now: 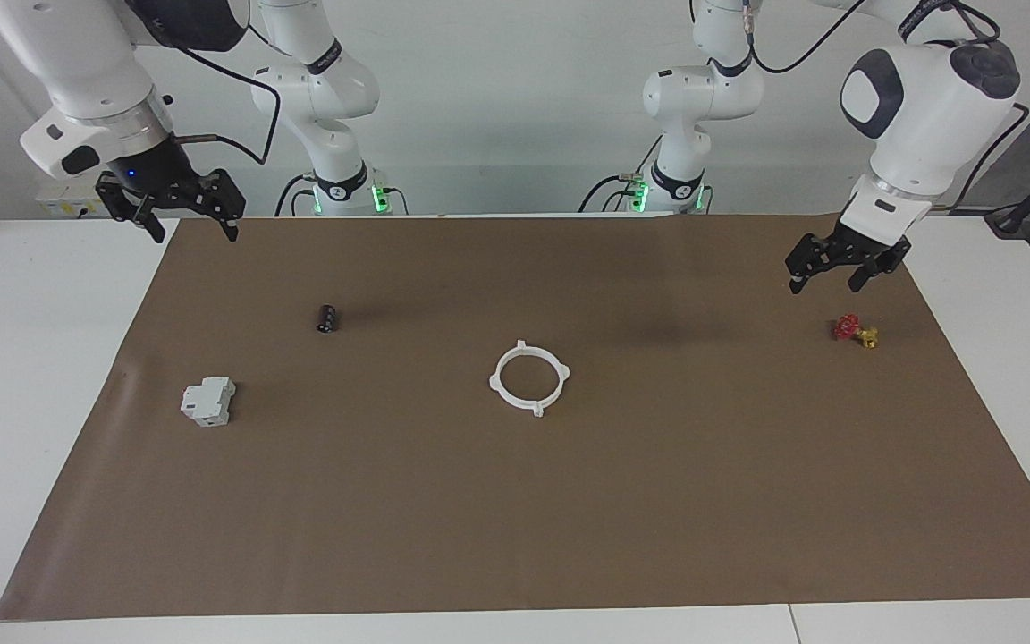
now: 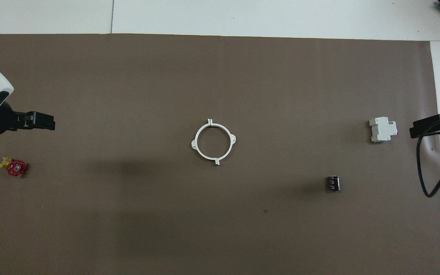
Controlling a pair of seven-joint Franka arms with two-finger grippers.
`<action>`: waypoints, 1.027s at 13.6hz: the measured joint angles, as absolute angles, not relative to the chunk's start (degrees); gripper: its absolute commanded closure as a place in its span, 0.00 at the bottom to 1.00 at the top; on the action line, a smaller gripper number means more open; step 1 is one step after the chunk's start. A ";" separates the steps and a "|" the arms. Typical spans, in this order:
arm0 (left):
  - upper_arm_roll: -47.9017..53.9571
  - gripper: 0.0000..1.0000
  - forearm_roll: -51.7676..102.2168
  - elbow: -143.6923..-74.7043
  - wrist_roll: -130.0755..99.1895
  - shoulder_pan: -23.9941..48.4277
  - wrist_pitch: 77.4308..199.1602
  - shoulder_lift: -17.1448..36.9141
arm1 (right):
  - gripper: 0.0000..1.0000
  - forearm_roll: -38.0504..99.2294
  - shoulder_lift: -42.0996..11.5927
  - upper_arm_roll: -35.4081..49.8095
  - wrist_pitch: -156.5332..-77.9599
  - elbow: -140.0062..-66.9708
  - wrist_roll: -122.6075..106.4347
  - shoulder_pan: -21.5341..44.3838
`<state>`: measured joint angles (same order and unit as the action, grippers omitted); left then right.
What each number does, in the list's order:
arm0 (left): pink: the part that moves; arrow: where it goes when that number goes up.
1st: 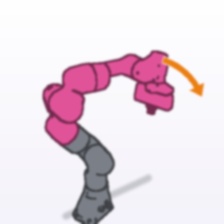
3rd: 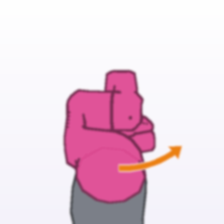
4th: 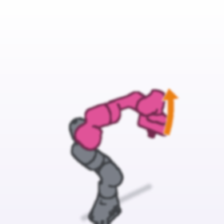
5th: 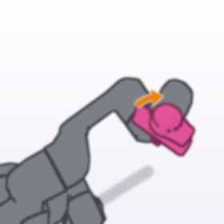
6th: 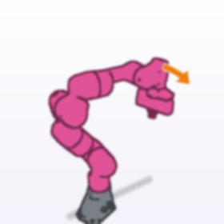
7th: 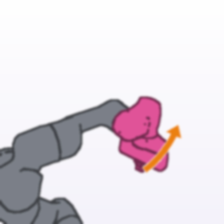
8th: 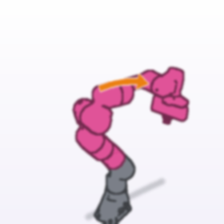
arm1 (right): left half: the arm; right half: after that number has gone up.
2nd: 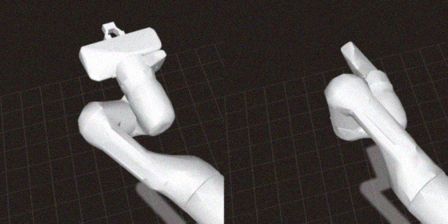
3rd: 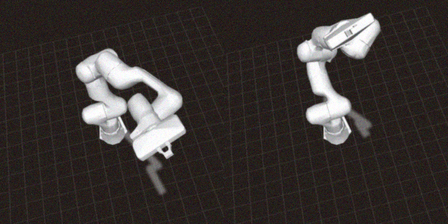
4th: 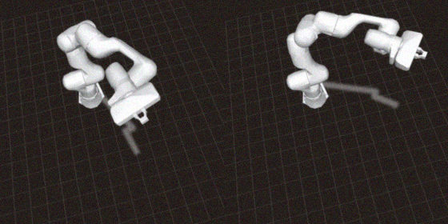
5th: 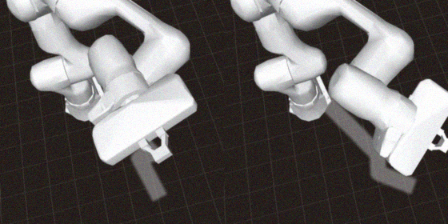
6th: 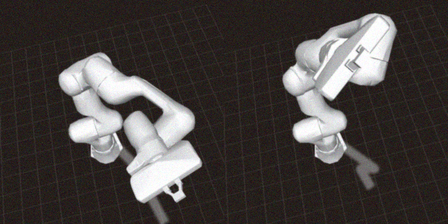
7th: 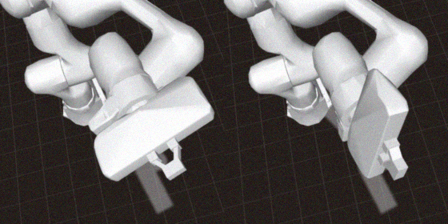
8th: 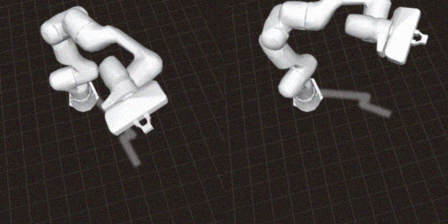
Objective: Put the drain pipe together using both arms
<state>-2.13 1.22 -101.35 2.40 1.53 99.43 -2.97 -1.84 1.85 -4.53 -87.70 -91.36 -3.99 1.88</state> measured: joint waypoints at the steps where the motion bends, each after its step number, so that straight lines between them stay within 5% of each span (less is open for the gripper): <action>1: -2.51 0.00 1.20 -96.37 2.44 0.95 93.43 -3.00 | 0.00 -1.84 1.85 -4.53 -87.70 -91.36 -3.99 1.88; 4: -3.20 0.00 1.19 -84.73 3.55 -1.35 82.94 -3.00 | 0.00 -1.84 1.85 -4.53 -87.70 -91.36 -3.99 1.88; 14: -1.50 0.00 -3.69 -87.44 7.61 -0.25 85.20 -0.13 | 0.00 -1.84 1.86 -4.53 -87.70 -91.36 -3.99 1.88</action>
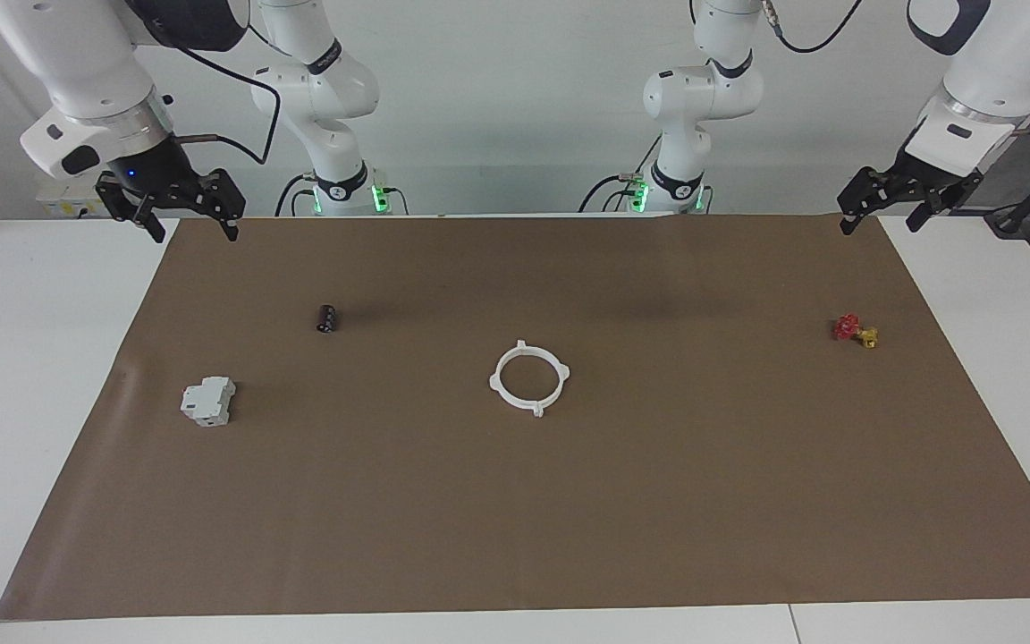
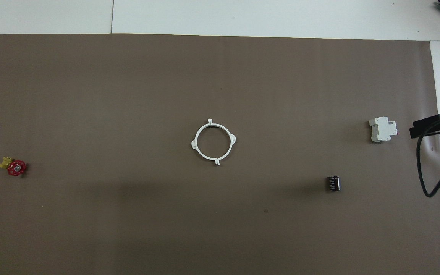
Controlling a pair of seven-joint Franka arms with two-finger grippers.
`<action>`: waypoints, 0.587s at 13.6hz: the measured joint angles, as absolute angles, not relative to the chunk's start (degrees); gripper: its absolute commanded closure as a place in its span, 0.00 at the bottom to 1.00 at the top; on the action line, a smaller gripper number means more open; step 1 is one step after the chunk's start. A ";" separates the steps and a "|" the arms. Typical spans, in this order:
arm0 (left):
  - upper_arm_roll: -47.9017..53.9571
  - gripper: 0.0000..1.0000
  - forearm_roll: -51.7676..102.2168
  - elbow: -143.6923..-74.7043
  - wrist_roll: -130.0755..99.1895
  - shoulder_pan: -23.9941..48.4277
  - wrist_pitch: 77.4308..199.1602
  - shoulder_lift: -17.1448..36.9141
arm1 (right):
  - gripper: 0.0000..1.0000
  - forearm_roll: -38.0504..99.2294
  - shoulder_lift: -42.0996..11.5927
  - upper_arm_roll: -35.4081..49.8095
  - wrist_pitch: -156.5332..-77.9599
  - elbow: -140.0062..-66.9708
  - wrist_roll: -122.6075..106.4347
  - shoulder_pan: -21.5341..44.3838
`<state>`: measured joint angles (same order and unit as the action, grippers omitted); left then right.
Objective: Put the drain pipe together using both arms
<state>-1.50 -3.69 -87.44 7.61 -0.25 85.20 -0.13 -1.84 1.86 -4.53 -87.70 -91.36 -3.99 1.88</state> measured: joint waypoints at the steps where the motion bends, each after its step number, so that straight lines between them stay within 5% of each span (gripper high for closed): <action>1: -1.46 0.00 -4.03 -87.44 8.16 -0.19 85.24 -0.15 | 0.00 -1.84 1.86 -4.53 -87.70 -91.36 -3.99 1.88; 8: -1.29 0.00 -4.10 -89.69 4.63 0.44 89.16 -0.36 | 0.00 -1.84 1.86 -4.53 -87.70 -91.36 -3.99 1.88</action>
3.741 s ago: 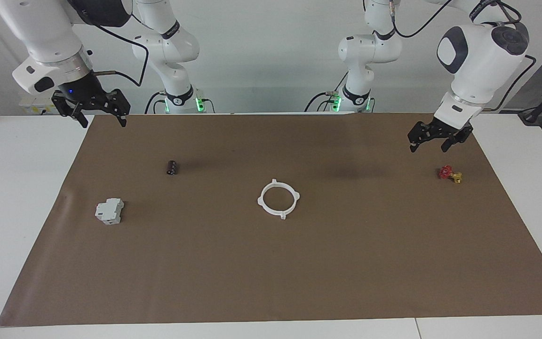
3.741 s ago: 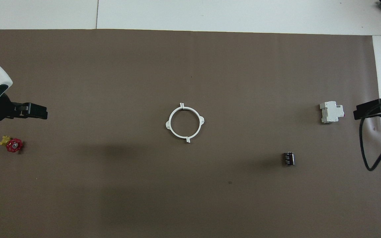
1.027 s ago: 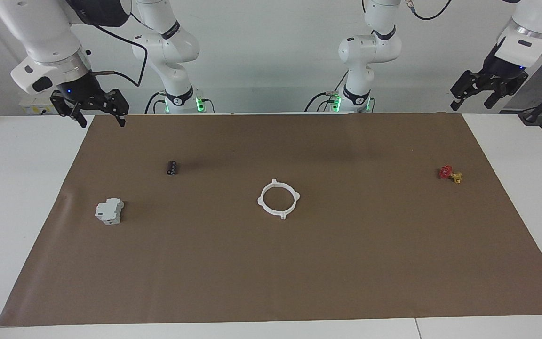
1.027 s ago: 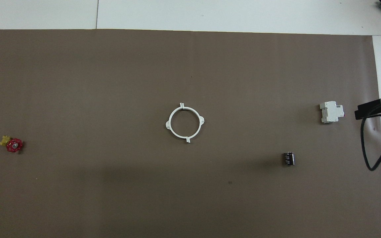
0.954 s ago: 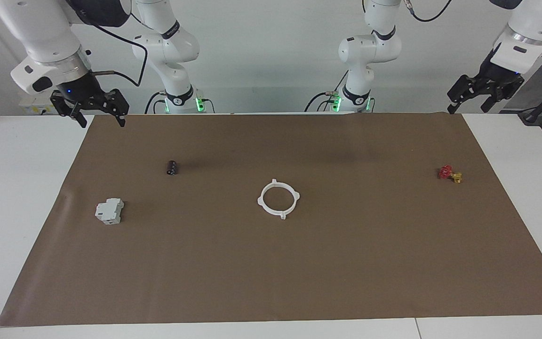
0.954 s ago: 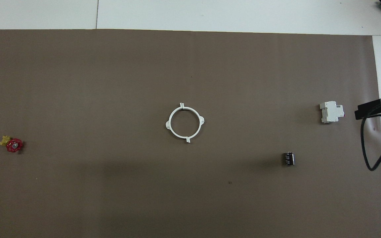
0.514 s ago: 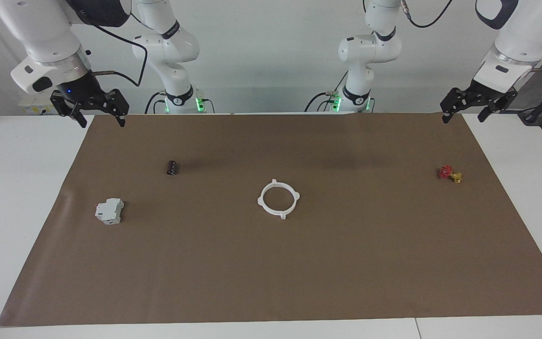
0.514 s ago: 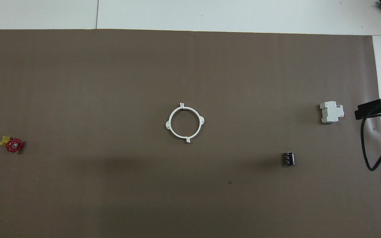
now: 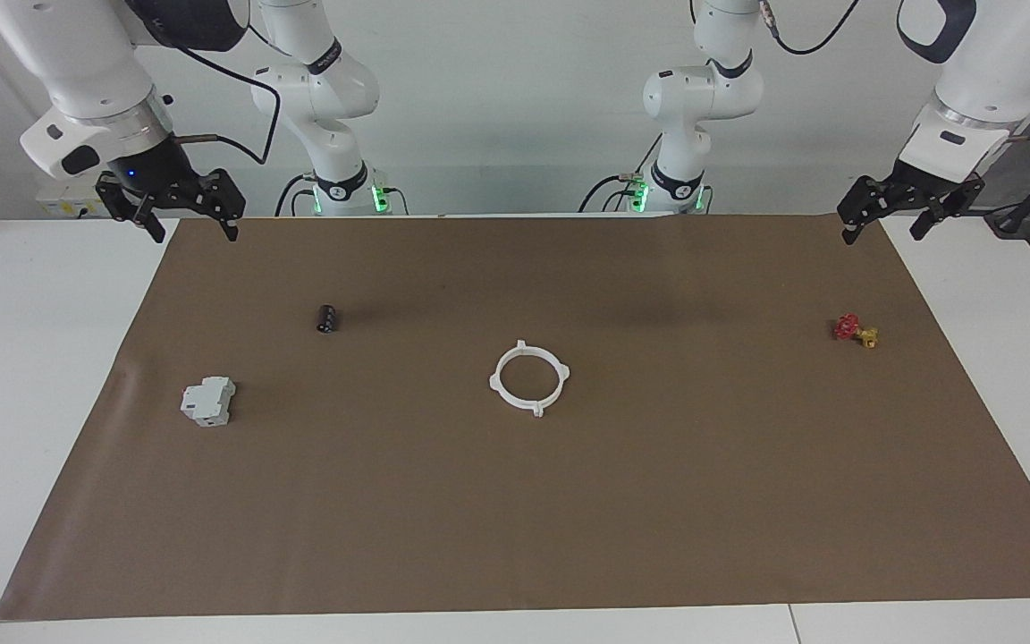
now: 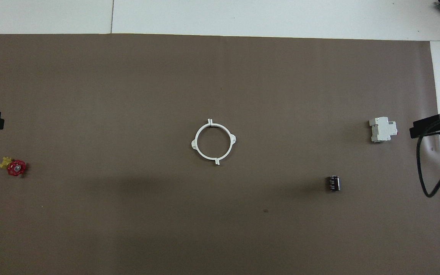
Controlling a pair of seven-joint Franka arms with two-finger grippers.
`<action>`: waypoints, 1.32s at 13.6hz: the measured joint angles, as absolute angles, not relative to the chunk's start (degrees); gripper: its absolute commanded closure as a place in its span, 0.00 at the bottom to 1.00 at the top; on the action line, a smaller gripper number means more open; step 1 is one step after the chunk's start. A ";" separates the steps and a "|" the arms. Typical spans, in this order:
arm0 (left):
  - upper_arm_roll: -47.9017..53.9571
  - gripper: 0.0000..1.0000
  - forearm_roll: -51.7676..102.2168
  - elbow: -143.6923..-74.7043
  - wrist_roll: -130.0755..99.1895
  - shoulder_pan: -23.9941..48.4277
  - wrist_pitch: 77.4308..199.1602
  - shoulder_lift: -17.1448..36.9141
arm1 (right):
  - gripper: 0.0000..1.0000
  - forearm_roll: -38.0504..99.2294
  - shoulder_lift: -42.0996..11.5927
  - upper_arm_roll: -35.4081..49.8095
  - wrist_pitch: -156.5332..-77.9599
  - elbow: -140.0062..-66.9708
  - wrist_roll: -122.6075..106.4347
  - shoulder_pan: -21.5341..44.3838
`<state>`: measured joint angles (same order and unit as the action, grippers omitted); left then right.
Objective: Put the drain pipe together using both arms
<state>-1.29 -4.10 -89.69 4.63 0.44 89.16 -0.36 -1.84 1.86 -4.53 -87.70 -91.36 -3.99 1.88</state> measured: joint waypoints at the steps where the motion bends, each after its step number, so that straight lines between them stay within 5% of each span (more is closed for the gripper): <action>1: -1.29 0.00 -4.10 -90.18 4.29 0.65 89.23 -0.55 | 0.00 -1.84 1.86 -4.53 -87.70 -91.36 -3.99 1.88; 18: -1.51 0.00 -3.66 -90.79 3.87 0.73 89.27 -1.18 | 0.00 -1.84 1.86 -4.53 -87.70 -91.36 -3.99 1.88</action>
